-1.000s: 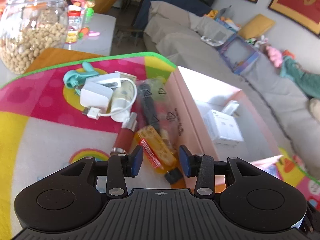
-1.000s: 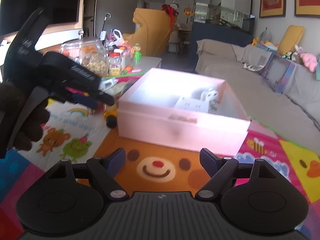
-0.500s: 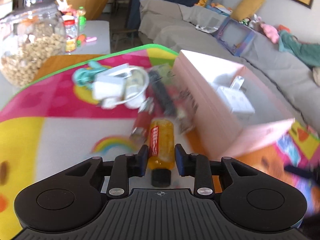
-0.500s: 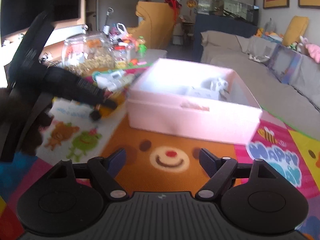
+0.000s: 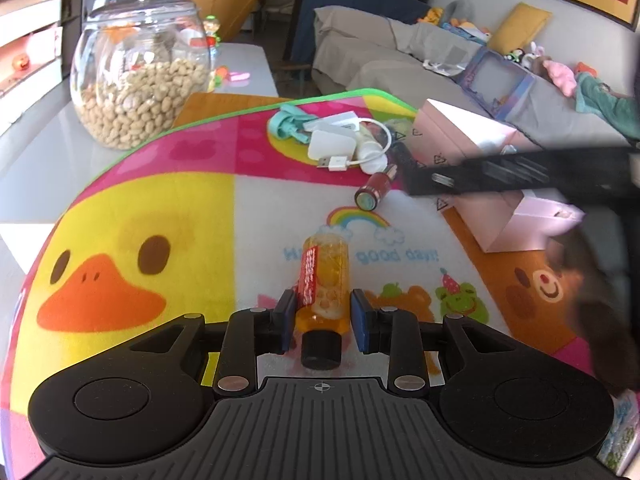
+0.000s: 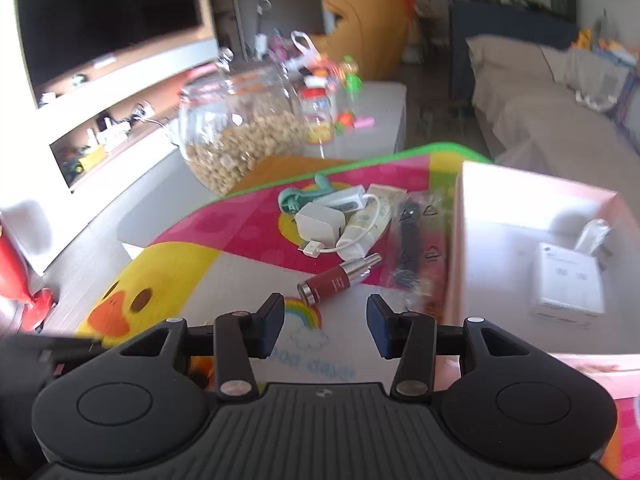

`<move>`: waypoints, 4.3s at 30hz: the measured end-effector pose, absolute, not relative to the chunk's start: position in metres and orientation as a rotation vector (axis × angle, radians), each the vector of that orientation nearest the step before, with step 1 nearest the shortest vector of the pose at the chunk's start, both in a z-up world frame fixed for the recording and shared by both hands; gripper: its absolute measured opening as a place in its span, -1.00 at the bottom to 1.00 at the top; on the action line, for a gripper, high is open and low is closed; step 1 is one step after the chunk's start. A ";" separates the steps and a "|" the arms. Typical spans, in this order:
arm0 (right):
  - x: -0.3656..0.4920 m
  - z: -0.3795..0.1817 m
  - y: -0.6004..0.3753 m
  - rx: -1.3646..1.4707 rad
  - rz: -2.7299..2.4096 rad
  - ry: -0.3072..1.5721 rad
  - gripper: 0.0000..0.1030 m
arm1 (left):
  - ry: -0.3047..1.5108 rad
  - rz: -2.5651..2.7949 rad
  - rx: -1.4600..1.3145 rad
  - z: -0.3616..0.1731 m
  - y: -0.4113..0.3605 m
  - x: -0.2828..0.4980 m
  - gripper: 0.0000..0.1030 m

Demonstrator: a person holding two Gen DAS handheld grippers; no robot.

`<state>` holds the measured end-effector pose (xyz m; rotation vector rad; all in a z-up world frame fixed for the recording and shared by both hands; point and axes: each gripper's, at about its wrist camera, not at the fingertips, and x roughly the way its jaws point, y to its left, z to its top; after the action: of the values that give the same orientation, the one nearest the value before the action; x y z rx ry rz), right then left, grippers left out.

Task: Organize rigid objects
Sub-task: 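Grasp the orange bottle with the left tool, then grasp the dark red cosmetic bottle with the right tool while the left tool holds the orange bottle, then place the red bottle into the pink box with the right tool while the left tool places the orange bottle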

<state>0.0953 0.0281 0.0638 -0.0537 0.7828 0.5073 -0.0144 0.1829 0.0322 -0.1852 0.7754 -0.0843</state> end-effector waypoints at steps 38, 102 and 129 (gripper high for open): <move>0.005 0.028 -0.106 -0.284 0.402 0.721 0.26 | 0.787 -0.190 -0.098 0.026 0.104 -0.010 -0.36; -0.045 0.064 -0.236 0.048 0.164 0.488 0.52 | 0.378 -0.323 -0.112 0.169 0.032 0.061 -0.38; 0.100 0.125 -0.120 0.020 0.377 0.628 0.53 | 0.677 -0.124 -0.335 0.039 0.145 0.057 -0.40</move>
<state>0.1004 -0.1202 0.1248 0.0202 0.6282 0.3774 0.0565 0.1447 0.0388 -0.3348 0.6767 -0.1238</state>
